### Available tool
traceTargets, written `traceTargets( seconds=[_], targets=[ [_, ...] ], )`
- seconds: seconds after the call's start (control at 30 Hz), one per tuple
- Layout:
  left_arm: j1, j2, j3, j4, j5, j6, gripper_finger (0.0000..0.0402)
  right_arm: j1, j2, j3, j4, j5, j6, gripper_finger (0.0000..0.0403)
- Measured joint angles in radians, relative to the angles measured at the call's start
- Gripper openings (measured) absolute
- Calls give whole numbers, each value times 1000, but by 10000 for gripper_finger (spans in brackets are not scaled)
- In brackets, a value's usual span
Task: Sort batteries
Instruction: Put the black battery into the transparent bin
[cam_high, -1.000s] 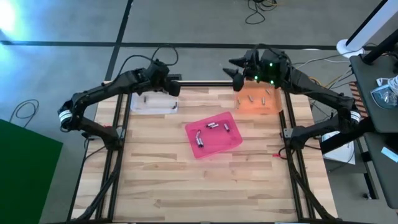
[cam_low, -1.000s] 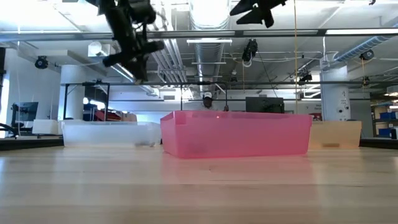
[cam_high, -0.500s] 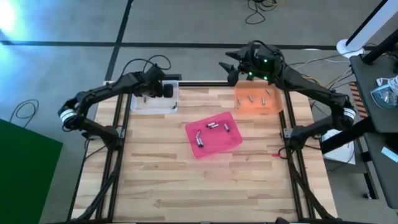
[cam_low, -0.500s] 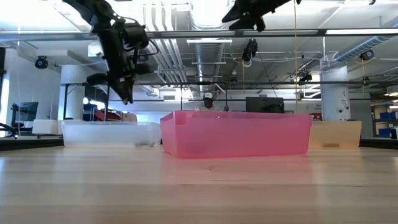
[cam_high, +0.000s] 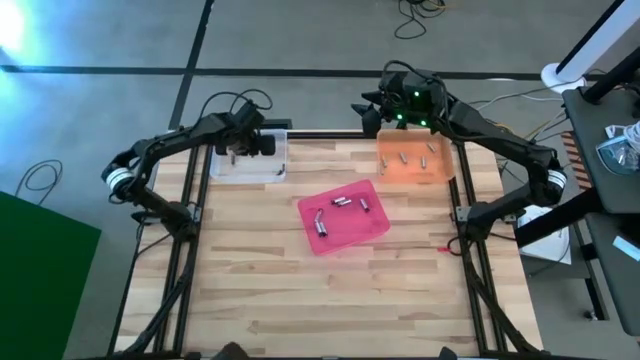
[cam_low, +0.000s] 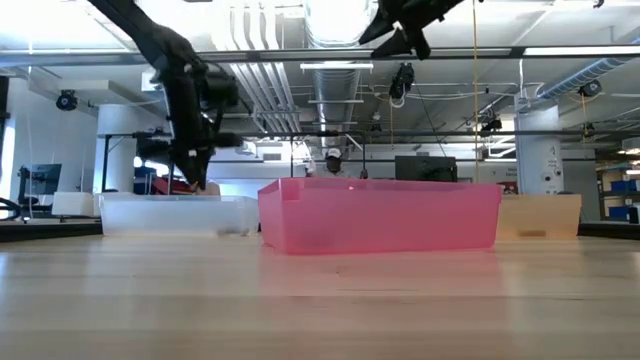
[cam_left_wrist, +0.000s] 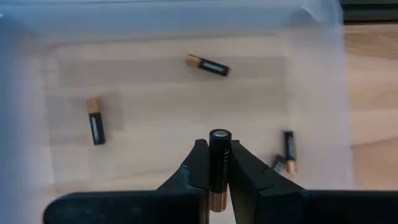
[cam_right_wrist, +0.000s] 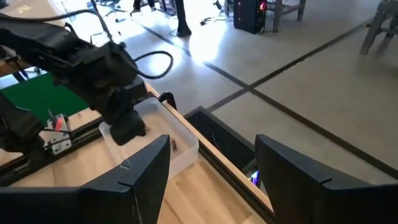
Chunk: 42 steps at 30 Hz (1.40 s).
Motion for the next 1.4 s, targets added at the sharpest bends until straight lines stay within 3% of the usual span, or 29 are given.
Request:
traceTargets(
  seconds=[0.43, 0.8, 1.13, 1.3, 1.4],
  targets=[
    [68, 229, 0, 23, 60, 82, 10, 0, -2, 7, -18, -5, 23, 226],
    [78, 311, 3, 43, 41, 138, 14, 0, -1, 7, -234, -8, 45, 226],
    [86, 284, 50, -16, 33, 186, 126, 3, -1, 7, -450, 5, 76, 226],
    [48, 181, 98, -96, 1, 271, 179, 46, -1, 7, -584, 185, 71, 226],
    [13, 67, 96, -83, -47, 304, 200, 75, 4, 7, -664, 230, 127, 226]
  ],
)
